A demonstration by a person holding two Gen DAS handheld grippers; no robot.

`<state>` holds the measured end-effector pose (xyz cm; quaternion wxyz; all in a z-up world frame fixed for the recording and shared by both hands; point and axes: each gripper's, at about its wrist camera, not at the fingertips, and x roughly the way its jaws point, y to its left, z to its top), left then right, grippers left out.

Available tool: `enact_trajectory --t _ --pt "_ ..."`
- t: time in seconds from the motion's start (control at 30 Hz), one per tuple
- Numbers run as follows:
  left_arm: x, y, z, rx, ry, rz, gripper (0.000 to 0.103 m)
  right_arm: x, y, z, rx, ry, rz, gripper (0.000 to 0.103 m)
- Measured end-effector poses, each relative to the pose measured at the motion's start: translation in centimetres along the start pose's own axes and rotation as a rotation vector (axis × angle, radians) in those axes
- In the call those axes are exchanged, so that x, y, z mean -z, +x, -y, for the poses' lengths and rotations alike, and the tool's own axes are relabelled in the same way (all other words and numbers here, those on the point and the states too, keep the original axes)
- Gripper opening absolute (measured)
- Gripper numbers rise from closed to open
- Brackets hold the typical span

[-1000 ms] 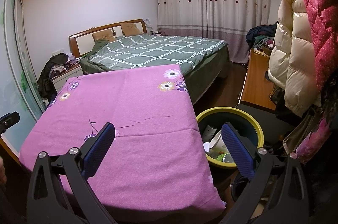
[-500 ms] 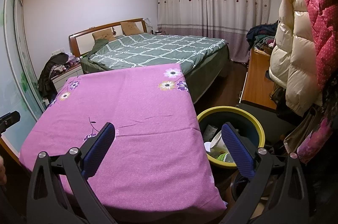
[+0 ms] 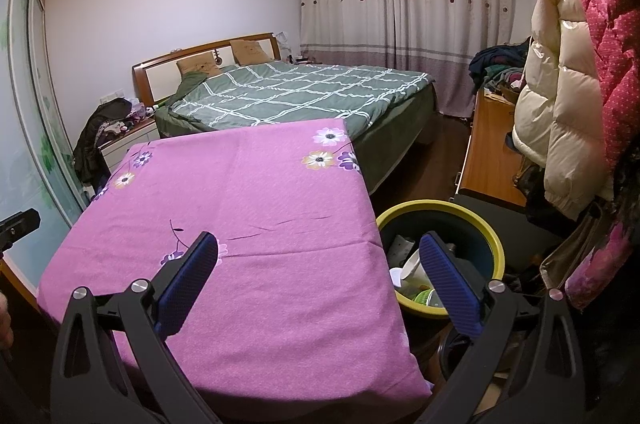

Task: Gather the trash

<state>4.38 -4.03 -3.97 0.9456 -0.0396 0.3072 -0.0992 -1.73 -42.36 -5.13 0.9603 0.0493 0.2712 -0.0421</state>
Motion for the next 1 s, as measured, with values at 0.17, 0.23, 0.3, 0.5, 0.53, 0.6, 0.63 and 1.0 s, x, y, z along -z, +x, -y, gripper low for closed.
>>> enact_trajectory --t 0.17,0.23,0.3,0.5,0.53,0.6,0.63,1.0 --pt "0.0 0.1 -0.1 -0.006 -0.001 0.002 0.098 0.0 0.1 -0.1 -0.002 -0.002 -0.006 0.096" --pt "-0.1 0.1 -0.2 -0.003 -0.002 0.001 0.098 0.0 0.2 0.0 -0.002 -0.003 -0.008 0.096" --pt "-0.1 0.1 -0.2 -0.008 -0.002 0.000 0.098 0.0 0.2 -0.1 -0.002 -0.003 -0.010 0.096" --pt "-0.3 0.5 -0.2 -0.006 -0.011 -0.011 0.098 0.0 0.4 0.0 -0.003 -0.003 -0.013 0.096" --pt "-0.3 0.5 -0.2 -0.008 -0.010 -0.008 0.098 0.0 0.4 -0.1 -0.003 -0.003 -0.015 0.096" --pt "-0.4 0.4 -0.2 -0.028 0.002 0.009 0.098 0.0 0.5 -0.1 -0.003 -0.003 -0.017 0.096" --pt "-0.4 0.4 -0.1 -0.028 0.009 0.019 0.098 0.1 0.5 -0.2 -0.003 -0.004 -0.018 0.096" --pt "-2.9 7.3 -3.1 -0.024 -0.039 -0.090 0.098 -2.4 6.2 -1.8 -0.076 -0.043 -0.041 0.096"
